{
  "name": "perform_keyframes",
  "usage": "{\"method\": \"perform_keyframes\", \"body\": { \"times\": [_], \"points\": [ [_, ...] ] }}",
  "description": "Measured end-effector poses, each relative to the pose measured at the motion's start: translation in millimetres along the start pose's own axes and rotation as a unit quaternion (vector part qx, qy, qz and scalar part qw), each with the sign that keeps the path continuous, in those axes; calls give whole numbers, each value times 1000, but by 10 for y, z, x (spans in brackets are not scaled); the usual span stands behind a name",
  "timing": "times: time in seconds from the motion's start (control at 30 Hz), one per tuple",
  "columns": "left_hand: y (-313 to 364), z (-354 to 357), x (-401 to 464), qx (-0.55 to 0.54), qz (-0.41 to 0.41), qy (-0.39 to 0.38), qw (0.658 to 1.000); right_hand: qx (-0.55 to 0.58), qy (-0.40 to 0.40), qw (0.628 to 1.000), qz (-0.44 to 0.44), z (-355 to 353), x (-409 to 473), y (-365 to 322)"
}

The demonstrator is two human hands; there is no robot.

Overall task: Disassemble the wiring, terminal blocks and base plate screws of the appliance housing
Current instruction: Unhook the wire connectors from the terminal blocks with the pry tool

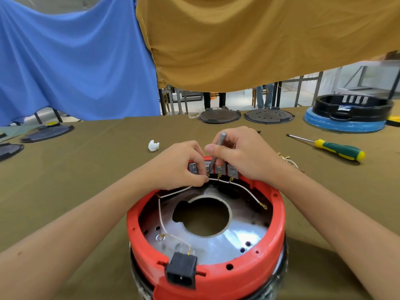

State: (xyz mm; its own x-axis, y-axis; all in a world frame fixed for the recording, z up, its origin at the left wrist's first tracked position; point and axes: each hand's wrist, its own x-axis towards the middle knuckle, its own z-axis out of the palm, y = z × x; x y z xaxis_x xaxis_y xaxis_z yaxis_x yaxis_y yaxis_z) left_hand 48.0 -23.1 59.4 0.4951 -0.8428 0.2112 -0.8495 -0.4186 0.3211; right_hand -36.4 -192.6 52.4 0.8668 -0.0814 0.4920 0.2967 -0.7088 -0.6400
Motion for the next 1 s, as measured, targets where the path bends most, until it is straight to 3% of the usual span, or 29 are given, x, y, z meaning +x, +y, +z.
{"method": "perform_keyframes", "body": {
  "times": [0.37,0.73,1.0],
  "points": [
    [-3,-4,1,-1,4,-1,1000,45,-18,998,51,-15,61,4],
    [7,-5,4,-1,4,3,1000,7,6,1000,-1,2,4,16],
    [3,0,1,7,9,2,1000,27,-16,999,39,-4,56,5]
  ]
}}
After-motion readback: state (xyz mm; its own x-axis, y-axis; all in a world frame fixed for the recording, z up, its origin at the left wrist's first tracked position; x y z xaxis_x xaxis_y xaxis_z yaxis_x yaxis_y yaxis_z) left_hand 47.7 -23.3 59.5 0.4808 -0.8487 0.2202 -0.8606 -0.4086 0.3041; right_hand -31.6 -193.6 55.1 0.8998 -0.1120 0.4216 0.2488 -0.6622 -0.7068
